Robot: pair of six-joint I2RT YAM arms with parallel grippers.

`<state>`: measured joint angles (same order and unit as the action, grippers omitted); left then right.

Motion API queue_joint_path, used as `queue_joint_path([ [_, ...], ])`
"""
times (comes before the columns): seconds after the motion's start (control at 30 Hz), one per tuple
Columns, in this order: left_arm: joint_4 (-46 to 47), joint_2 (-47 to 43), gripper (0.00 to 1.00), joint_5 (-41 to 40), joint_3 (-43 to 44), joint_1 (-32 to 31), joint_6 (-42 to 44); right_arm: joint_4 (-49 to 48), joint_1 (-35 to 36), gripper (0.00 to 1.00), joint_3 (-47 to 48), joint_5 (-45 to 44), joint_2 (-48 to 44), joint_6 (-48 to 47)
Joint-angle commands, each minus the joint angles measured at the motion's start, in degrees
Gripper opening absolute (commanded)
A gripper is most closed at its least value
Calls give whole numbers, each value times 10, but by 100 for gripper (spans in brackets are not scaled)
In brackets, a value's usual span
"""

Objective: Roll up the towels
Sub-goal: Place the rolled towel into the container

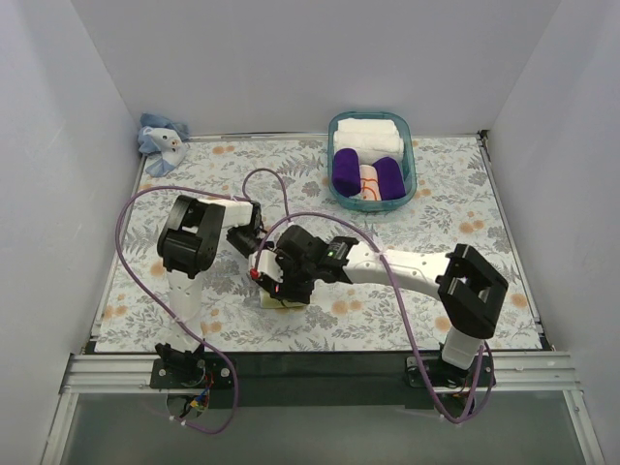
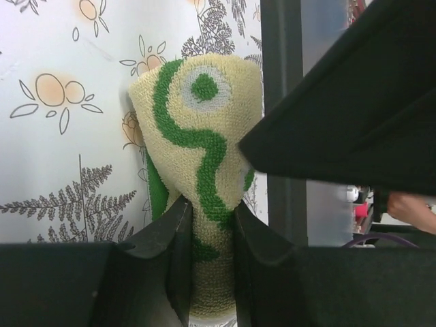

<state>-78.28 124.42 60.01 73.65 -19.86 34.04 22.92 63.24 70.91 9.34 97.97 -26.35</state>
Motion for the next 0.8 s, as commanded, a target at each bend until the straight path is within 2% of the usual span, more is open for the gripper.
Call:
queue_joint_path([
  [0.0, 69, 29, 9, -111, -6, 1, 29, -40, 15, 57, 1, -4, 23, 9],
  [0.2, 61, 46, 9, -106, 9, 10, 38, -57, 24, 60, -10, 2, 48, 2],
  [0.77, 5, 100, 11, -75, 64, 39, 88, -145, 48, 52, -109, -51, 60, -58],
])
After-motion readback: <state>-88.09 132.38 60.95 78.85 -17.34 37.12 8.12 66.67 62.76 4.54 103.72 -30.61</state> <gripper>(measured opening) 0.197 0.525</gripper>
